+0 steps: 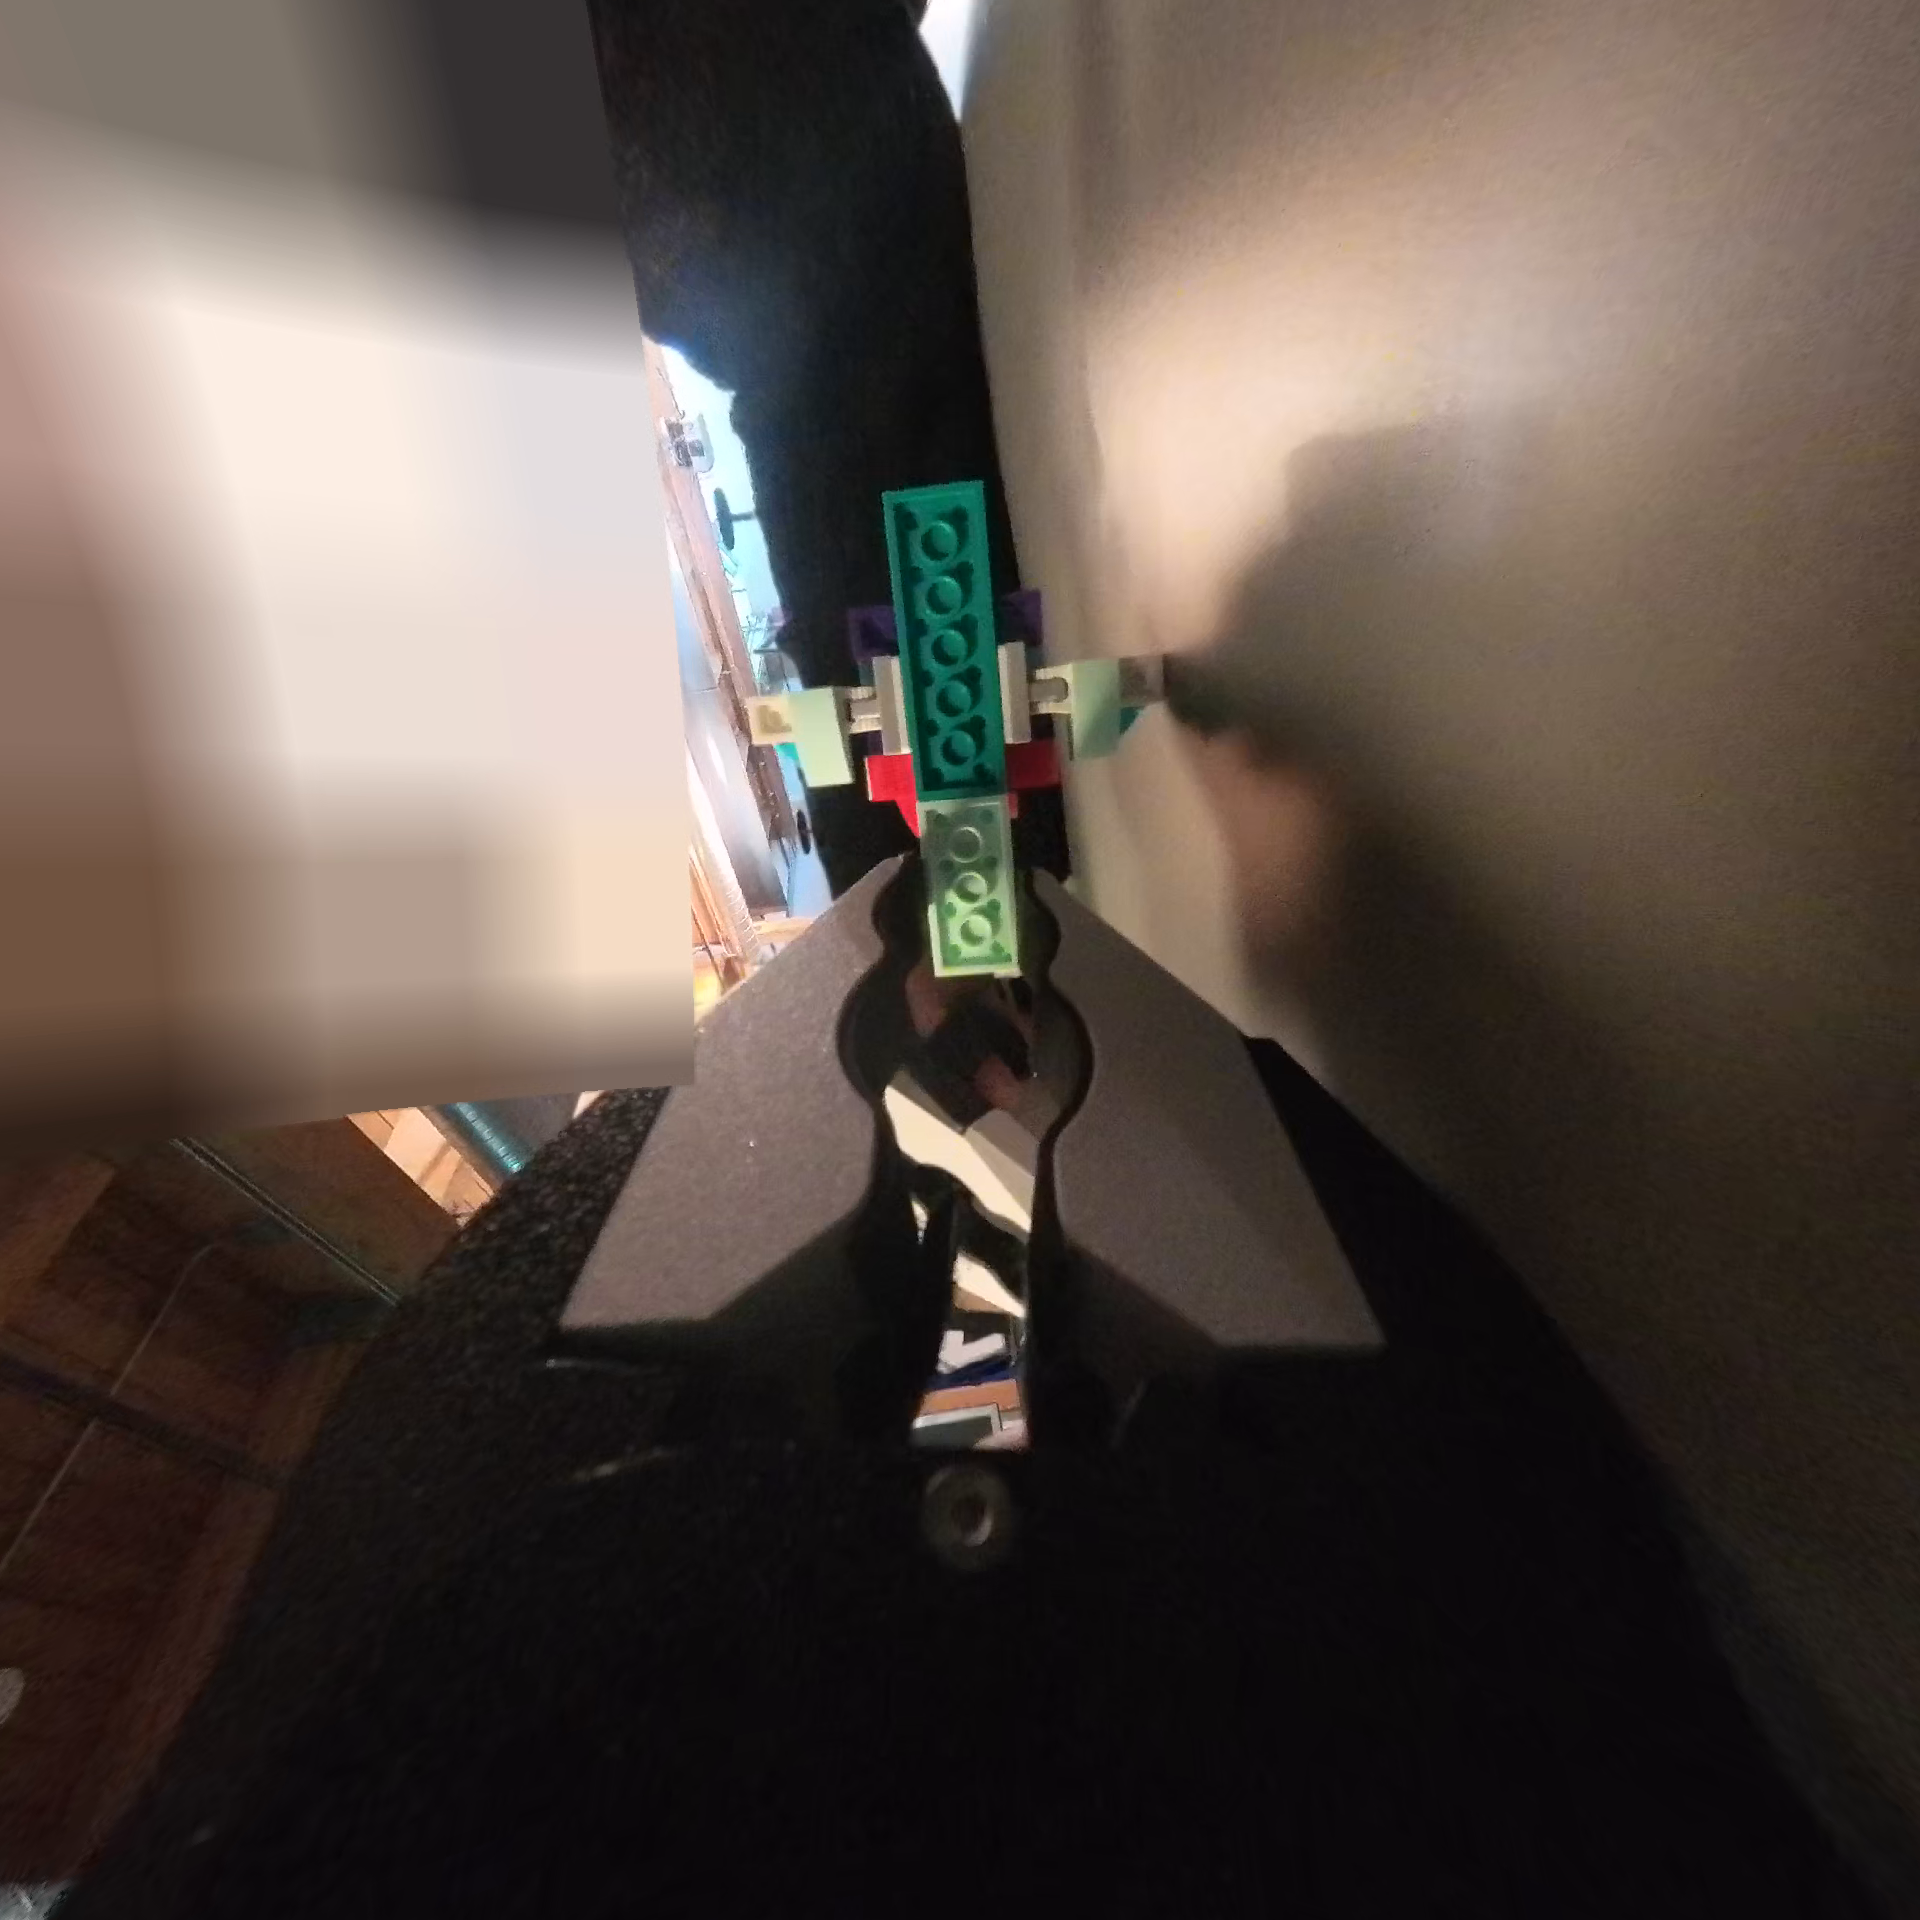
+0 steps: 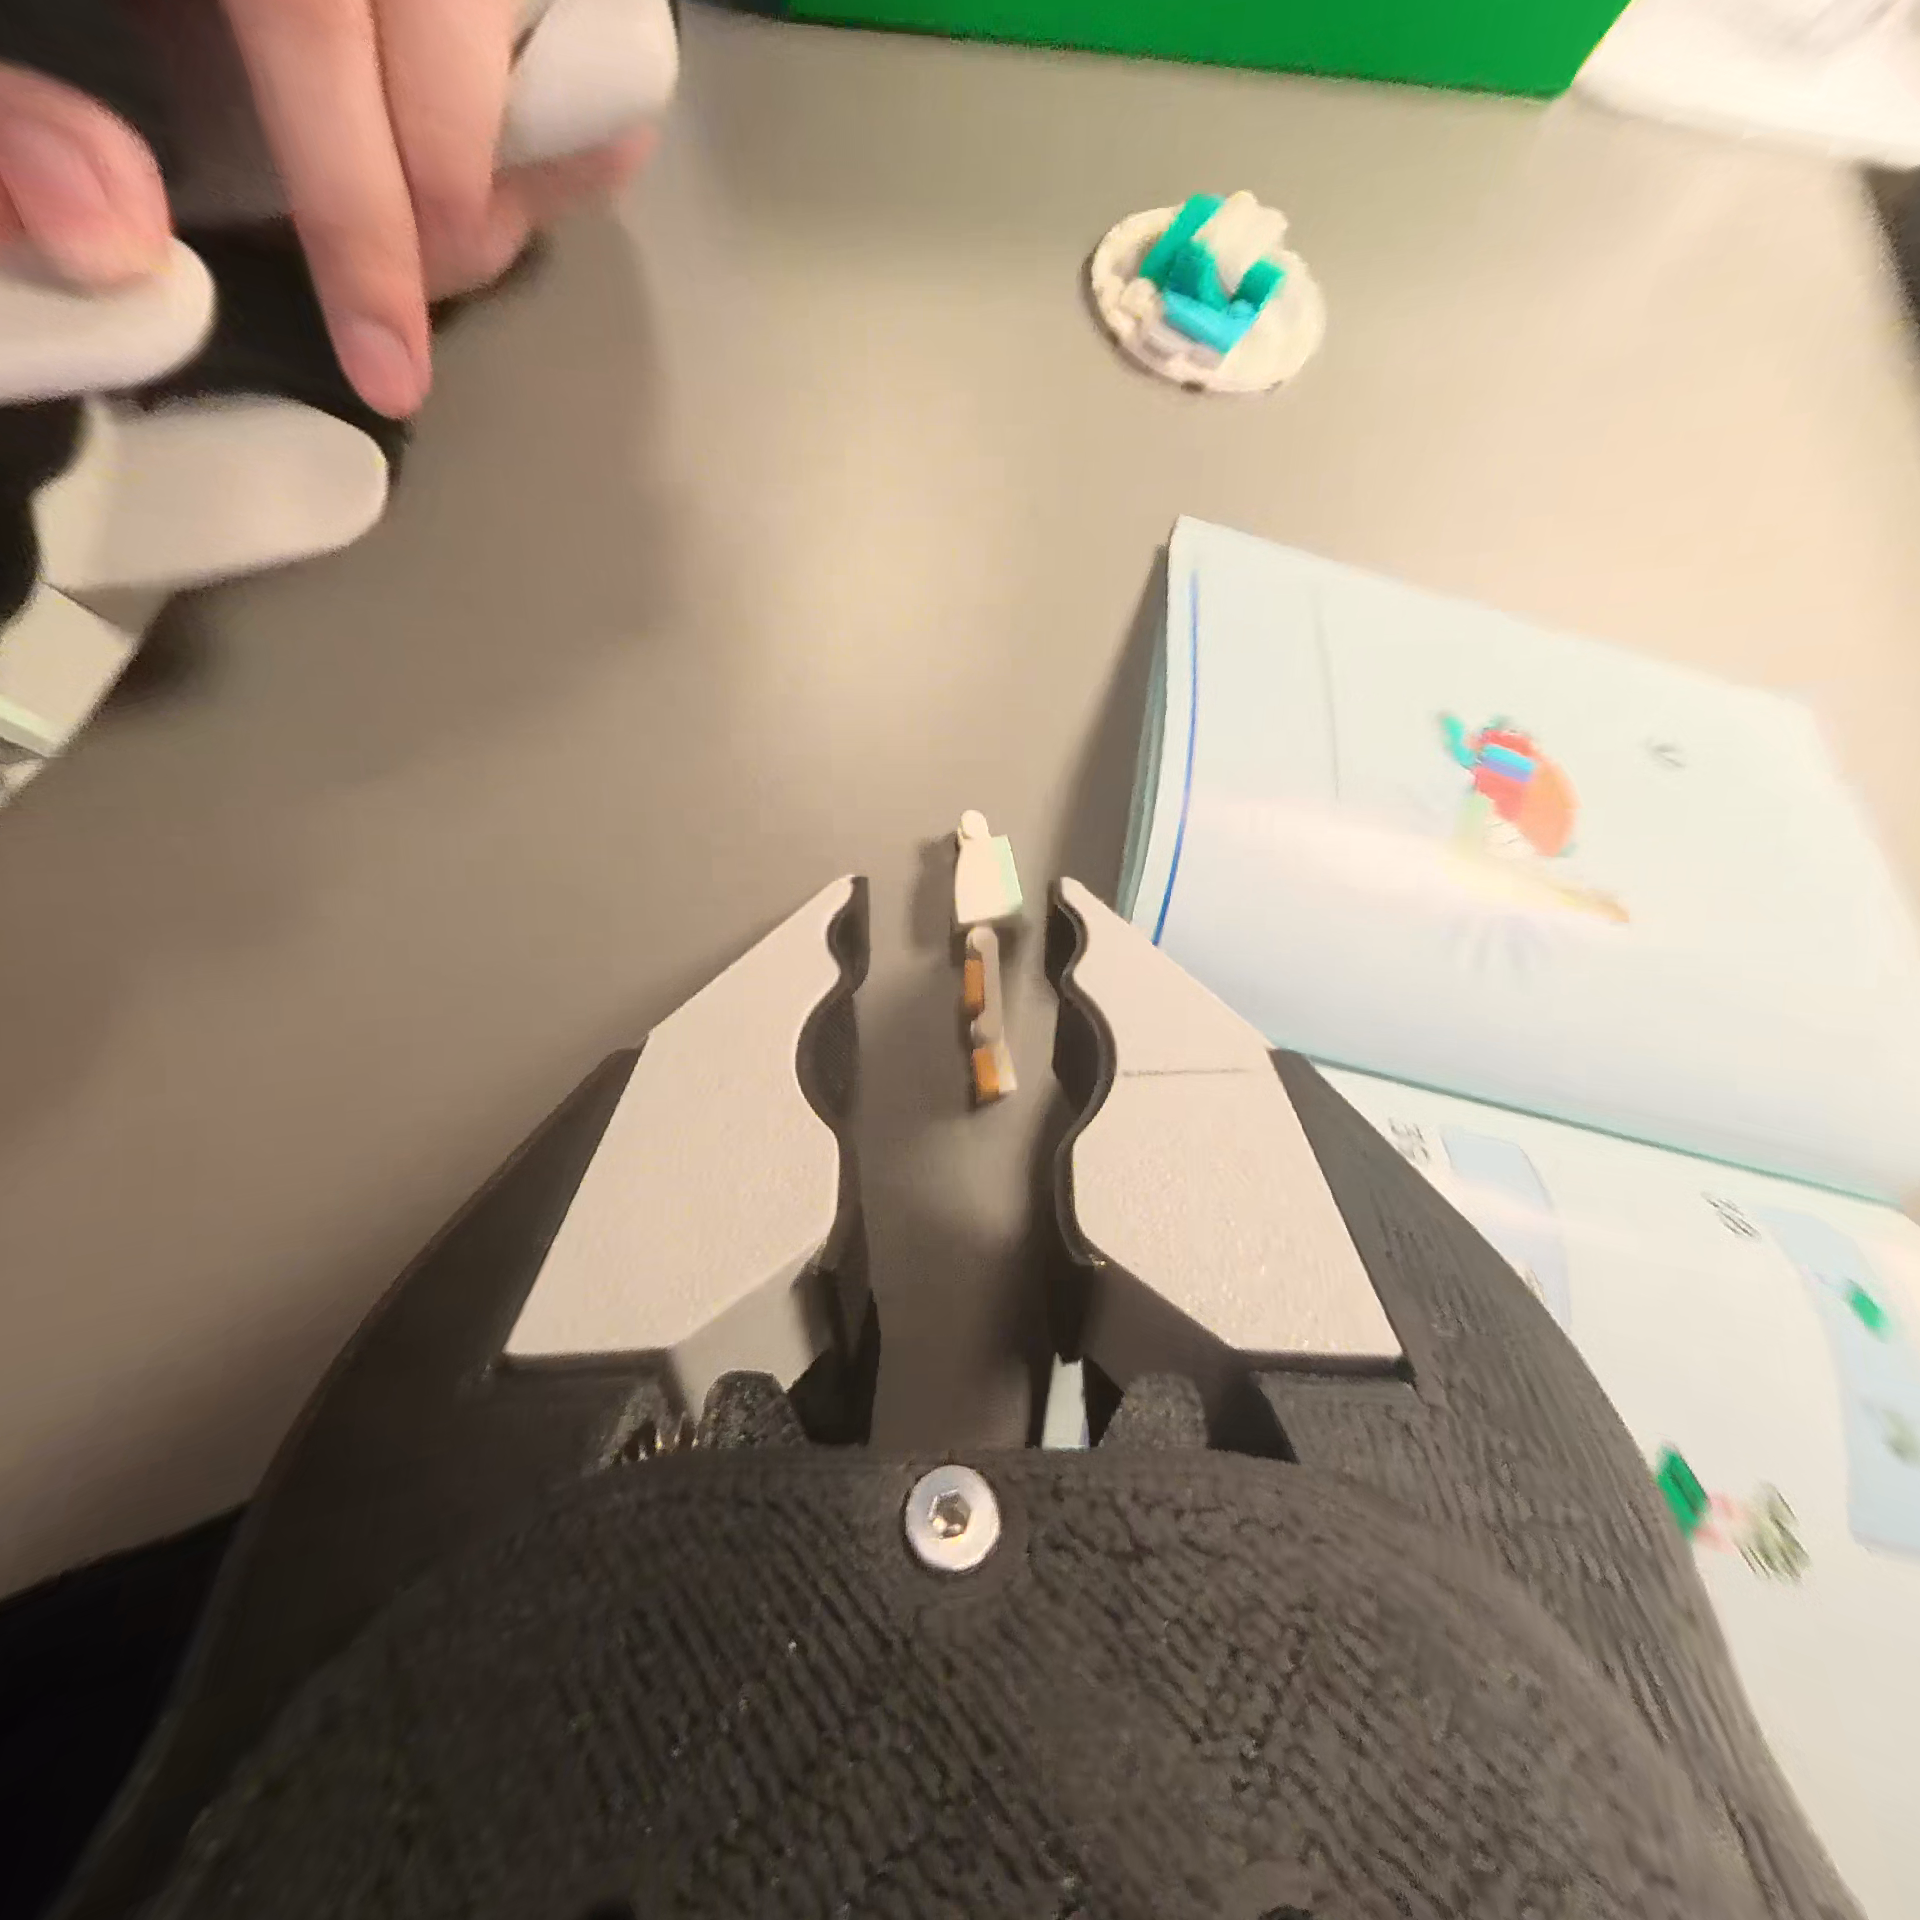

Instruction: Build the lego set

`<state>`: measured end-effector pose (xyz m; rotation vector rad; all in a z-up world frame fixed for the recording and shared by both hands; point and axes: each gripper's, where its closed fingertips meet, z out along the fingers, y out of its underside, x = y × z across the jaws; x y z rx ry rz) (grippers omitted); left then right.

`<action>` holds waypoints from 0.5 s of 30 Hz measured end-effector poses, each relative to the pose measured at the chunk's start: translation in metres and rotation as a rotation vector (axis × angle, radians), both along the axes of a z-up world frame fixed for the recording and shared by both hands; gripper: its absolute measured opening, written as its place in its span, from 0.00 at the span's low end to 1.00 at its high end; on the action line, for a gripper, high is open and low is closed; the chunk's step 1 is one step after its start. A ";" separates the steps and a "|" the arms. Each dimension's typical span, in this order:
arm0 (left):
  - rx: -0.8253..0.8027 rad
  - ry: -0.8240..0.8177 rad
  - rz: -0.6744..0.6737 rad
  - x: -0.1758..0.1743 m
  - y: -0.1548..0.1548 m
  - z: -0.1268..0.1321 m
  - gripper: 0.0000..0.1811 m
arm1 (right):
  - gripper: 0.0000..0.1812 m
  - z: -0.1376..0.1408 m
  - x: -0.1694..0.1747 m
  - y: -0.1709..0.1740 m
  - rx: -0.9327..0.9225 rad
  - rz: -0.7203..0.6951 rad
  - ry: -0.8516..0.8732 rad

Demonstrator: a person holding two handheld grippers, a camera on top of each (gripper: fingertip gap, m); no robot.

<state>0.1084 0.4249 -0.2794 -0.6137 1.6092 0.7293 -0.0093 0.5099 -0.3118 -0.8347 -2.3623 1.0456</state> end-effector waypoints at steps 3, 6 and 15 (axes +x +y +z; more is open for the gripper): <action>-0.003 0.001 0.002 -0.002 0.000 0.000 0.08 | 0.14 -0.002 0.001 -0.002 -0.035 0.013 -0.051; -0.002 0.004 0.003 -0.003 -0.001 0.000 0.08 | 0.07 -0.003 0.004 -0.005 -0.006 0.020 -0.043; -0.016 0.002 0.003 -0.007 -0.003 0.000 0.08 | 0.07 0.018 0.092 -0.061 0.015 0.258 0.123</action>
